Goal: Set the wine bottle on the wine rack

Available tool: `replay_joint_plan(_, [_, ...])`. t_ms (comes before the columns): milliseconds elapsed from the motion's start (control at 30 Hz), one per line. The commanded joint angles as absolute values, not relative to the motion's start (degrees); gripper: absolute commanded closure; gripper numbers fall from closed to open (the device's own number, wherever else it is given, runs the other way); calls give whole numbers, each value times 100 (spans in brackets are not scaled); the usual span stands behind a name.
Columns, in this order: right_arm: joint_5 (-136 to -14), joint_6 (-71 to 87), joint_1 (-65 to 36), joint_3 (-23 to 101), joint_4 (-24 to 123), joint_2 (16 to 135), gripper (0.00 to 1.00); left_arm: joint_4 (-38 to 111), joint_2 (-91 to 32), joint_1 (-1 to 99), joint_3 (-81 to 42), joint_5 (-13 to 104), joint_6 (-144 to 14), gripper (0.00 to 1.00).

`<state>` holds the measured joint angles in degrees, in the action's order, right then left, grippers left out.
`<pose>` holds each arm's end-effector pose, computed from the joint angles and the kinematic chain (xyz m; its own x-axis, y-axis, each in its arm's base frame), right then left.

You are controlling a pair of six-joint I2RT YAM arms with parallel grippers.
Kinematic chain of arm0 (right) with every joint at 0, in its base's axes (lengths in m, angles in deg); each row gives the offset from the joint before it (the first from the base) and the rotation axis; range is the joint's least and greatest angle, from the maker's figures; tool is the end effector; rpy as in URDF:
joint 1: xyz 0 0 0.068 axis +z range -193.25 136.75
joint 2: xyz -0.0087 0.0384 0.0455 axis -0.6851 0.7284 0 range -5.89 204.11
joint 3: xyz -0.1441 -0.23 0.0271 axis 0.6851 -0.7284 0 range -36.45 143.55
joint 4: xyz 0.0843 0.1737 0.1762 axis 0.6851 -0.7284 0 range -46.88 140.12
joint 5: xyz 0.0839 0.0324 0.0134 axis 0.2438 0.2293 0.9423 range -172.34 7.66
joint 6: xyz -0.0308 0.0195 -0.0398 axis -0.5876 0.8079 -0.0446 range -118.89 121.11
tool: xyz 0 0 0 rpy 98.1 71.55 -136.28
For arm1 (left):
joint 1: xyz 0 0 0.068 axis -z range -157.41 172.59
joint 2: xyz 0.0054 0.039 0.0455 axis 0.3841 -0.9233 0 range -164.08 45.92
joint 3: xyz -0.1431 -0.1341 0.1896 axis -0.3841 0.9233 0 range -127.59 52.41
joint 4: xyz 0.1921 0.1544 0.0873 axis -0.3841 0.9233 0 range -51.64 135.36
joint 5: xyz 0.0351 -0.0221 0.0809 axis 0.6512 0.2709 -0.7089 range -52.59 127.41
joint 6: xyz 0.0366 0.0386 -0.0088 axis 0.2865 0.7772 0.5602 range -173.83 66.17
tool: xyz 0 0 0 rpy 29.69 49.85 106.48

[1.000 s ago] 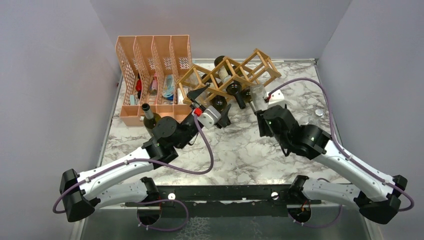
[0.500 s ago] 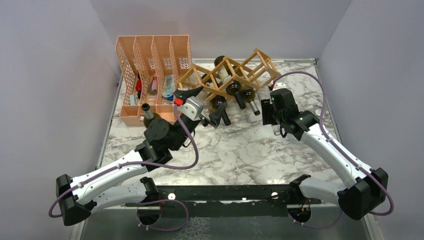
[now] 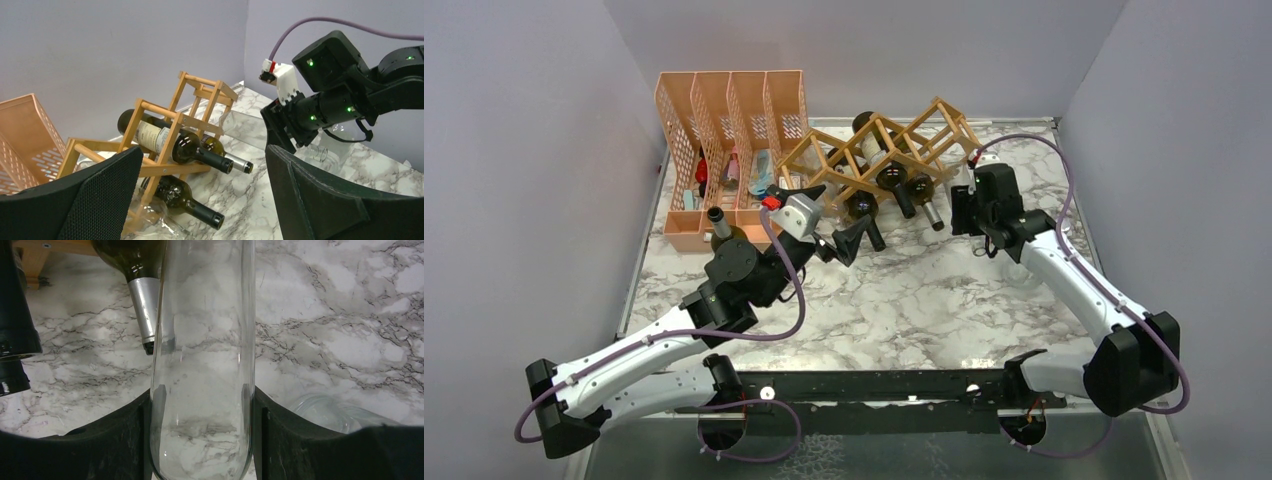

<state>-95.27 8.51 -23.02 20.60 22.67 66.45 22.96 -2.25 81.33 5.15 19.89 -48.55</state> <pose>0.2579 0.0865 0.2845 -0.6550 -0.1076 -0.7479 -0.0994 0.9935 -0.0559 0.1100 -0.1606 0.3932 0.1903 -0.1446 -0.9710 0.6492 0.7605 0.0140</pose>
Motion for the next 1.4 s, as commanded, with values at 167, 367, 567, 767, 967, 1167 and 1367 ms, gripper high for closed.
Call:
replay_joint_plan(167, [-9246, 625, -2494, 2429, 3118, 6713, 99, 2564, -99, 8148, 500, 1869, -4870, 1])
replay_joint_plan(367, [-8925, 347, -2652, 2351, 3860, 6932, 99, 2535, -202, 8147, 467, 1907, -4862, 1])
replay_joint_plan(567, [-8754, 147, -2724, 2597, 3862, 7224, 99, 2701, -276, 8147, 372, 1986, -4977, 1])
replay_joint_plan(767, [-8789, 0, -2745, 2487, 4020, 7123, 99, 2659, -309, 8147, 373, 1966, -4998, 1])
replay_joint_plan(967, [-8270, -200, -2956, 2497, 4317, 7472, 99, 2690, -417, 8147, 289, 1964, -4960, 1])
replay_joint_plan(1167, [-7369, -514, -3247, 2808, 4644, 7968, 99, 2783, -416, 8143, 258, 1984, -4993, 1])
replay_joint_plan(1367, [-6957, -688, -3440, 3166, 4823, 8339, 99, 2871, -387, 8147, 242, 1966, -5053, 1])
